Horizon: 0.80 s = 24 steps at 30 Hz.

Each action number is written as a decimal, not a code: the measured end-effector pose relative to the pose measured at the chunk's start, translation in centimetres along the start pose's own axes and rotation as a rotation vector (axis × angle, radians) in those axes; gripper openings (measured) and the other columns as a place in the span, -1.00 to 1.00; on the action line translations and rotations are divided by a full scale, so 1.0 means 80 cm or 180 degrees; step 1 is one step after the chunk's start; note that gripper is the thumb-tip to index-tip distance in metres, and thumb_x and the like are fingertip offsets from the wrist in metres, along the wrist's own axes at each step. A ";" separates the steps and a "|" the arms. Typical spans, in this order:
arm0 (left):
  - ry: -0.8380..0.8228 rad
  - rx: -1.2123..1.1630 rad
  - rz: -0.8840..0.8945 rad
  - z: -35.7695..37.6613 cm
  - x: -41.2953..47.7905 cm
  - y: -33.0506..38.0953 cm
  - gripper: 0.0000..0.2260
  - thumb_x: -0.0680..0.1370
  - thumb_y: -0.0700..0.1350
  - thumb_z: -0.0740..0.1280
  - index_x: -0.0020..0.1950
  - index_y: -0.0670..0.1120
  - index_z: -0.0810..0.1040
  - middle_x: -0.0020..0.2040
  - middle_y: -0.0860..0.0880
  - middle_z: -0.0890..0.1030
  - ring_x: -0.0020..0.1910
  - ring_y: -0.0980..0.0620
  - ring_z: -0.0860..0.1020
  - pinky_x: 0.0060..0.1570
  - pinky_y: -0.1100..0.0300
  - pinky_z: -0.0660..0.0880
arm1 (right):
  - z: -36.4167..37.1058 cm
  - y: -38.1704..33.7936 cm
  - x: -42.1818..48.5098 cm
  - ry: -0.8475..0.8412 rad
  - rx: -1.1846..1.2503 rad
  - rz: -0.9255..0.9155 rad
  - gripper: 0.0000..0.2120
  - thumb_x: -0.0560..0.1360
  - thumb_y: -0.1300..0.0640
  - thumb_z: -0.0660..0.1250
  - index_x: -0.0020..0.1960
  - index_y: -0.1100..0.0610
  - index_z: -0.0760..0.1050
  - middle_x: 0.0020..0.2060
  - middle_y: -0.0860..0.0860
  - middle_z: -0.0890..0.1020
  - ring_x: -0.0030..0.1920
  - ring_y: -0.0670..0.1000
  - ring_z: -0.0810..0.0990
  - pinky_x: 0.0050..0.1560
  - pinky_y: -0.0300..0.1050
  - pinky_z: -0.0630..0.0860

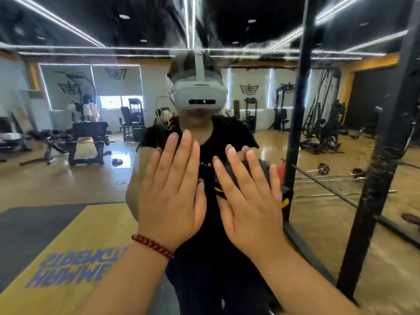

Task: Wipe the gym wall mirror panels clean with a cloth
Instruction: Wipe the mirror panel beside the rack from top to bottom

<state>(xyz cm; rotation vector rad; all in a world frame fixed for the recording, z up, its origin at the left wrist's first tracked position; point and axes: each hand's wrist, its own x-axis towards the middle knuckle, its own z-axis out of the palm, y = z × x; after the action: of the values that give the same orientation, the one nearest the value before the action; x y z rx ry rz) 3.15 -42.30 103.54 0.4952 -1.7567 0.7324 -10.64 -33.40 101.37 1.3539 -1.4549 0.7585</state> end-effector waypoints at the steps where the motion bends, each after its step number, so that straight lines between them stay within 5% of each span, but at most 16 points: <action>1: -0.0023 -0.0020 0.0013 0.002 -0.007 0.002 -0.47 0.59 -0.11 0.18 0.54 -0.25 0.23 0.56 -0.20 0.20 0.58 -0.15 0.11 0.53 -0.11 0.07 | -0.003 -0.002 0.017 0.0066 0.0119 0.0088 -0.46 0.61 0.00 0.14 0.57 -0.02 0.19 0.58 0.01 0.17 0.59 0.07 0.05 0.55 0.14 -0.13; 7: -0.0066 0.0003 -0.0037 0.008 -0.030 0.012 -0.49 0.60 -0.15 0.17 0.54 -0.25 0.22 0.55 -0.20 0.19 0.58 -0.13 0.09 0.54 -0.09 0.04 | -0.003 0.005 0.053 0.0387 0.0134 0.0046 -0.53 0.67 -0.01 0.05 0.57 -0.02 0.18 0.56 0.00 0.13 0.58 0.08 0.06 0.55 0.12 -0.13; 14: -0.0096 0.0089 -0.0036 0.008 -0.044 0.016 -0.49 0.61 -0.12 0.15 0.54 -0.26 0.19 0.54 -0.20 0.18 0.57 -0.14 0.10 0.55 -0.06 0.00 | 0.036 -0.006 -0.118 -0.0322 -0.0276 -0.0340 -0.47 0.65 0.04 0.11 0.60 -0.05 0.13 0.58 0.01 0.14 0.59 0.08 0.07 0.56 0.13 -0.10; 20: -0.0043 0.0038 -0.0095 0.015 -0.066 0.025 -0.49 0.62 -0.13 0.15 0.54 -0.26 0.17 0.57 -0.13 0.13 0.59 -0.07 0.01 0.55 -0.05 -0.01 | 0.009 0.000 -0.004 0.0165 0.0158 0.0114 -0.50 0.64 0.03 0.15 0.57 -0.01 0.22 0.56 0.04 0.20 0.58 0.10 0.08 0.55 0.16 -0.06; 24: -0.0112 0.0060 -0.0004 0.017 -0.078 0.026 -0.49 0.61 -0.13 0.14 0.54 -0.26 0.17 0.57 -0.11 0.11 0.60 -0.08 0.00 0.55 -0.04 -0.03 | 0.028 0.000 -0.038 0.0236 -0.0080 -0.0171 -0.49 0.63 0.02 0.18 0.57 -0.03 0.22 0.55 0.00 0.23 0.57 0.08 0.15 0.54 0.15 0.04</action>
<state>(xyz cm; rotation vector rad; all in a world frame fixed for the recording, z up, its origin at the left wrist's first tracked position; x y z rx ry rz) 2.69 -41.92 96.82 0.5247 -1.7834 0.7438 -11.43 -34.31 97.79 1.3269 -1.3603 0.7457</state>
